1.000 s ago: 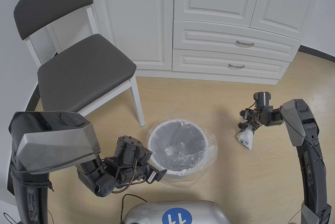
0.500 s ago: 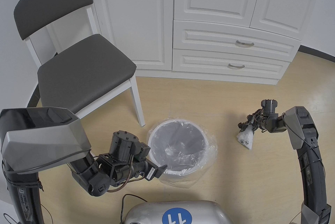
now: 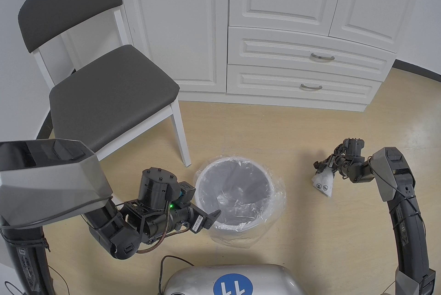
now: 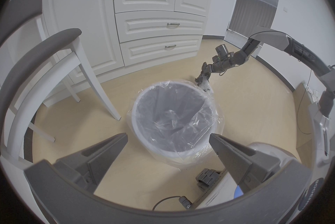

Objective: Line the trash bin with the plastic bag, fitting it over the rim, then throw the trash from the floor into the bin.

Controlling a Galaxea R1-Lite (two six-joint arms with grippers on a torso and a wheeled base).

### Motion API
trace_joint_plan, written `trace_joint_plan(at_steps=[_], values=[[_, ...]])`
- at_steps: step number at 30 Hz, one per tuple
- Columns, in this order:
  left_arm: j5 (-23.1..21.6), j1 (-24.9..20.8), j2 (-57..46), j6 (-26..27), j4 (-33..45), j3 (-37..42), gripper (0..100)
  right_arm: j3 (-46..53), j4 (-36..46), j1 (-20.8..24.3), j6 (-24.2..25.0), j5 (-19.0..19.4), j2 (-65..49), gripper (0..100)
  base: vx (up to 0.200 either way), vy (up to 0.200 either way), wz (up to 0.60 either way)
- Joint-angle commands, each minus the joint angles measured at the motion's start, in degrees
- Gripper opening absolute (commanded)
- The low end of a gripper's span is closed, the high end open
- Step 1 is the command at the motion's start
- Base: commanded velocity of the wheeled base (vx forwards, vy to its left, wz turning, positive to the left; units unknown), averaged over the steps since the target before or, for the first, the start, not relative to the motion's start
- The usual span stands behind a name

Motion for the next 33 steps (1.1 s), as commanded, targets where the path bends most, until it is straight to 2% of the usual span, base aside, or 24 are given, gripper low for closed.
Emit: trace_joint_plan(at_steps=[1,3,6,7,8,11,14,17,22,23,25,26,27,29,32,33], values=[[0.02,0.06,-2.09,0.01,-0.05,0.49,100,0.01,0.58,0.02,-0.08,-0.36,-0.8,0,0.0,0.0,0.0],[0.02,0.06,-3.59,0.01,-0.05,1.02,100,0.01,1.2,-0.07,-0.43,-0.36,-3.7,0,0.0,0.0,0.0],[0.02,0.06,-6.49,0.01,-0.05,2.08,100,11.24,1.46,0.02,-2.19,0.16,-13.89,0,0.0,0.0,0.0],[0.02,0.06,-6.49,0.01,-0.05,2.08,100,11.24,1.46,0.02,-2.19,0.16,-13.89,0,0.0,0.0,0.0],[0.02,0.15,-8.86,0.01,-0.05,2.87,100,21.62,1.46,0.63,-4.56,1.04,-22.95,0,0.0,0.0,0.0],[0.02,0.33,-12.9,0.01,-0.05,3.57,100,35.33,0.58,2.21,-9.75,4.56,-35.07,0,0.0,0.0,0.0],[0.02,0.42,-19.06,0.1,0.22,5.15,100,46.14,0.49,5.2,-13.62,5.88,-46.94,0,0.0,0.0,0.0],[-0.07,0.85,-26.44,0.62,1.01,6.3,100,54.22,-0.91,9.16,-15.11,5.61,-55.73,0,0.0,0.0,0.0],[-0.07,2.52,-35.58,1.24,4.17,7.53,100,64.07,-13.13,13.02,-16.69,5.08,-61.7,0,0.0,0.0,0.0],[-0.16,3.67,-39.01,1.5,6.28,7.53,100,68.55,-21.3,14.25,-18.19,5.0,-63.37,0,0.0,0.0,0.0],[-0.16,4.63,-41.56,1.68,7.69,7.35,100,71.63,-27.46,15.4,-19.42,4.73,-64.96,0,0.0,0.0,0.0],[-0.07,5.78,-44.02,1.85,8.48,7.09,100,74.35,-31.76,17.59,-19.94,4.03,-66.71,0,0.0,0.0,0.0],[-0.07,5.86,-44.28,1.94,8.57,7.09,100,74.53,-32.03,17.86,-19.94,3.94,-66.89,0,0.0,0.0,0.0],[-0.16,8.41,-48.41,3.26,8.65,7.0,100,77.16,-34.84,24.01,-19.86,0.43,-69.79,0,0.0,0.0,0.0],[-0.25,10.17,-52.37,3.35,8.83,7.0,100,77.95,-35.28,30.43,-18.71,-3.97,-70.05,0,0.0,0.0,0.0],[-0.34,10.26,-52.63,3.35,8.83,7.0,100,77.95,-35.28,30.69,-18.63,-4.14,-69.97,0,0.0,0.0,0.0]])
